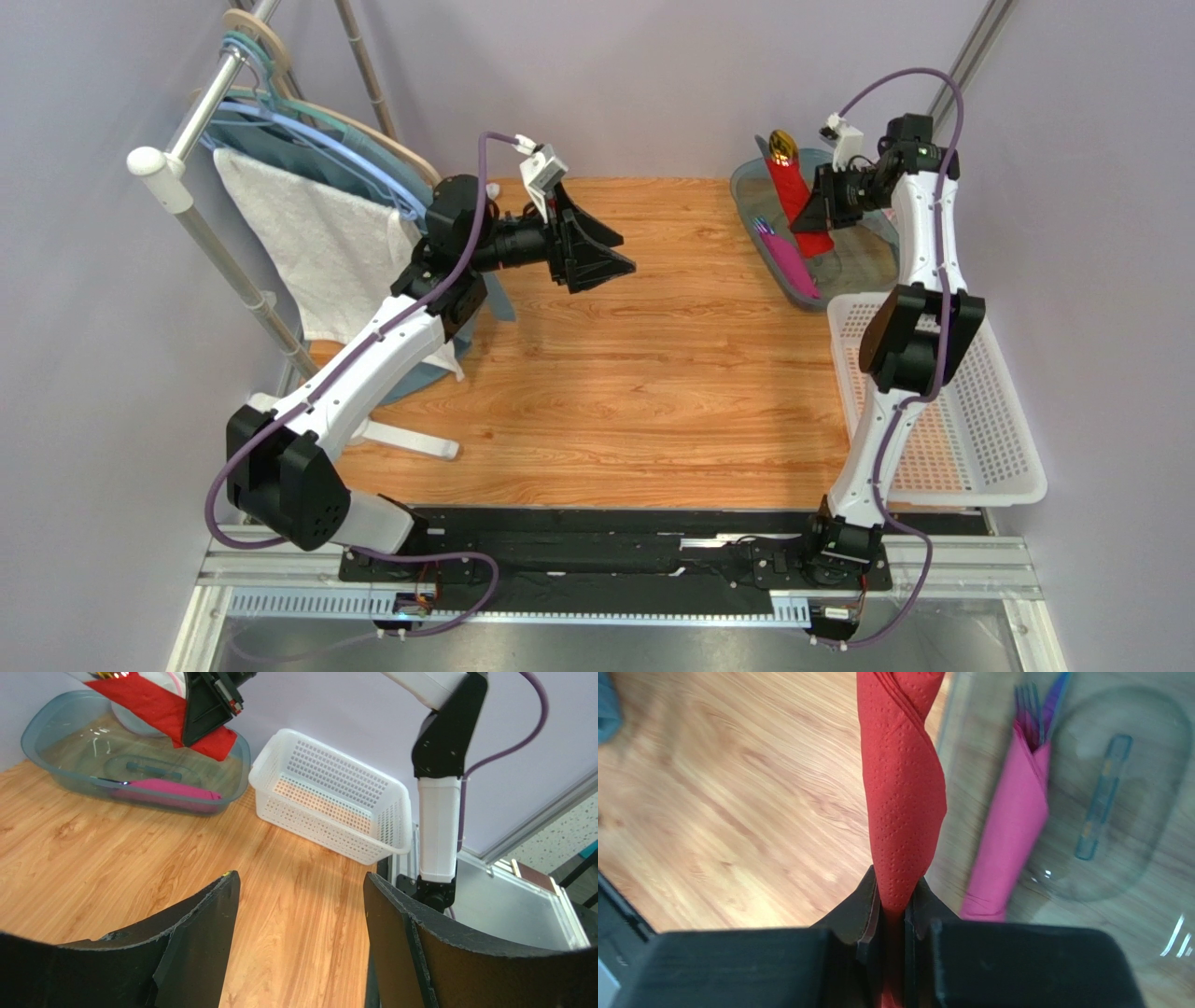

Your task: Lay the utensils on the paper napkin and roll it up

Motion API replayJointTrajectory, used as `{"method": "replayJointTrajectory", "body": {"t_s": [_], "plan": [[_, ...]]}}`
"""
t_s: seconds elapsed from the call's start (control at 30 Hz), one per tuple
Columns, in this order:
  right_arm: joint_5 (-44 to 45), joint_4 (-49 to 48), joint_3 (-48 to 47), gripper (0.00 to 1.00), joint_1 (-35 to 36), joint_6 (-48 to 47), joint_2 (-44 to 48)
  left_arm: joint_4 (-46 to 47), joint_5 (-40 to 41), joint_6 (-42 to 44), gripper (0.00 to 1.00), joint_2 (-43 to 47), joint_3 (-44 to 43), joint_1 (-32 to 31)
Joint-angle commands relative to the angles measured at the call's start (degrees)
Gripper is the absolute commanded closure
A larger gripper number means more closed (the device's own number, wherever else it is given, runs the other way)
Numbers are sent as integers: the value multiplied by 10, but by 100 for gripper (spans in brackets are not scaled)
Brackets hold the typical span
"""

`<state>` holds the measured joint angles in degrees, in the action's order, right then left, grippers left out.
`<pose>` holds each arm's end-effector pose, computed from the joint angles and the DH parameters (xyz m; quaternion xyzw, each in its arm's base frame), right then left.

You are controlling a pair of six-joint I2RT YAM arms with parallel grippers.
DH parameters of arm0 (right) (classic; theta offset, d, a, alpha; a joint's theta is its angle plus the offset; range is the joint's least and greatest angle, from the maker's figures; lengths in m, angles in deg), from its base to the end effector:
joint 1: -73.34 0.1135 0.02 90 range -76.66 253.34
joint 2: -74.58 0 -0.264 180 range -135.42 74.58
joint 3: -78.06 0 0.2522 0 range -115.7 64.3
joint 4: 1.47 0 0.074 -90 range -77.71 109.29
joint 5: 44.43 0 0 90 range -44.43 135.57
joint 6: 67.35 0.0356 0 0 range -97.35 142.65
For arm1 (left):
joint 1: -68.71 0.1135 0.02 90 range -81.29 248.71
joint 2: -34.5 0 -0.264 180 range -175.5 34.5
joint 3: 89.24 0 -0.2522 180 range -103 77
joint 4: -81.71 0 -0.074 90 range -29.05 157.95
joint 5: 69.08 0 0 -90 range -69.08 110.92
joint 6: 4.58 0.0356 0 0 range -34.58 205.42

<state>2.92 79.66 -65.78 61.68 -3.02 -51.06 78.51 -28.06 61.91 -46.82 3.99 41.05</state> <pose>0.4544 -0.0691 0.3176 -0.1949 0.8885 0.2652 0.3197 0.2785 -0.1763 0.4023 0.3215 0.6195 -0.5424 0.4676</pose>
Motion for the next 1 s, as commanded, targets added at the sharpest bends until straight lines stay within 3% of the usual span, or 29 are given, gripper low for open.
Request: {"method": "replayJointTrajectory", "body": {"t_s": [0.0, 0.97], "plan": [[23, 23, -54, 100, -8, -57, -30, -34, 3, 53, 27, 20, 3, 2], [36, -51, -4, 100, 14, 51, -159, -65, 19, 58, 27, -9, -13, 15]]}}
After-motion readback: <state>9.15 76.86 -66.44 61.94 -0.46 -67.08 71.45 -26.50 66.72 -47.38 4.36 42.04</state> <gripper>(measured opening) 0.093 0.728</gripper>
